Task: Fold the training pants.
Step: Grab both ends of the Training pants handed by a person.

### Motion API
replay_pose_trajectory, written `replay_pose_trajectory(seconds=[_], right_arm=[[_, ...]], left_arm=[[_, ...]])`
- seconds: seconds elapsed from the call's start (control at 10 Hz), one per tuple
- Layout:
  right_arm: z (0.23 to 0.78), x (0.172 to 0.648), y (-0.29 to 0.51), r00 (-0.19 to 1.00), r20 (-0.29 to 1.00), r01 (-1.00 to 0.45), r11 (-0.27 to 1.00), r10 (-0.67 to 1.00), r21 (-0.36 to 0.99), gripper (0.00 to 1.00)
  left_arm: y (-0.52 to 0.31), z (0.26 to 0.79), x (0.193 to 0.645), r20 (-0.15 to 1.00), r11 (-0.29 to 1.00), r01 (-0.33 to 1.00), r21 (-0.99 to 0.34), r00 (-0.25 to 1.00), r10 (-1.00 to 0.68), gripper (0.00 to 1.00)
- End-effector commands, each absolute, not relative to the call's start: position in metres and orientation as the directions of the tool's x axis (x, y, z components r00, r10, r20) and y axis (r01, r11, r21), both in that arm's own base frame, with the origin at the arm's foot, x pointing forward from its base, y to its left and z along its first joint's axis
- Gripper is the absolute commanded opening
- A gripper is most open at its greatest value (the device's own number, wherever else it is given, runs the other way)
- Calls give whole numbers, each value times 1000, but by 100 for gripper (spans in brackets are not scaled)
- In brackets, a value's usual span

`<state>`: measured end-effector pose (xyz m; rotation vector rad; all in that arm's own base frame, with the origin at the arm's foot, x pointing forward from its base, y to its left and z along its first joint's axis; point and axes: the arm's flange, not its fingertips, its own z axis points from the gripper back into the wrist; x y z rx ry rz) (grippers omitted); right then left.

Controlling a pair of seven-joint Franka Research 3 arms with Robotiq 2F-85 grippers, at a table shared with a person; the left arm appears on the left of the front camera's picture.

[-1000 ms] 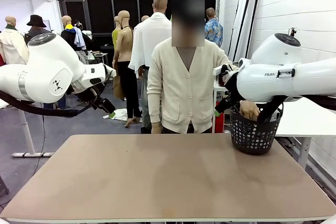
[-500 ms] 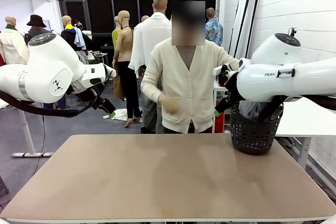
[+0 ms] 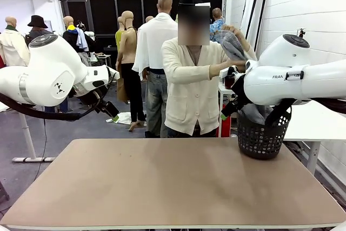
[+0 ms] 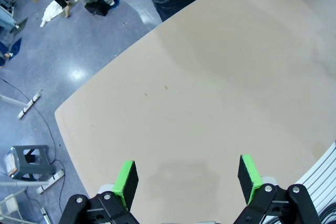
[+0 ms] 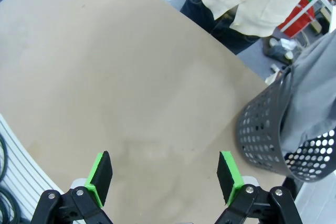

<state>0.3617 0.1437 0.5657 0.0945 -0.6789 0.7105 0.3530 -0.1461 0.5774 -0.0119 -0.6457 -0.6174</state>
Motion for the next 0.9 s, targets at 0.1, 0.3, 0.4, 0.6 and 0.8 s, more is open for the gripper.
replay_pose_trajectory(seconds=[0.1, 0.3, 0.4, 0.6, 0.8], right_arm=[[566, 362, 144, 556, 605, -629, 764, 570, -142, 100], [566, 362, 144, 556, 605, -629, 764, 570, -142, 100], [566, 362, 144, 556, 605, -629, 764, 570, -142, 100], [566, 362, 144, 556, 605, -629, 764, 570, -142, 100], [566, 362, 144, 556, 605, -629, 764, 570, -142, 100]], left_arm=[[-145, 577, 353, 563, 818, 548, 173, 626, -539, 100], [-145, 577, 353, 563, 818, 548, 173, 626, -539, 100], [-145, 577, 353, 563, 818, 548, 173, 626, -539, 100], [-145, 577, 353, 563, 818, 548, 173, 626, -539, 100], [-145, 577, 353, 563, 818, 548, 173, 626, -539, 100]])
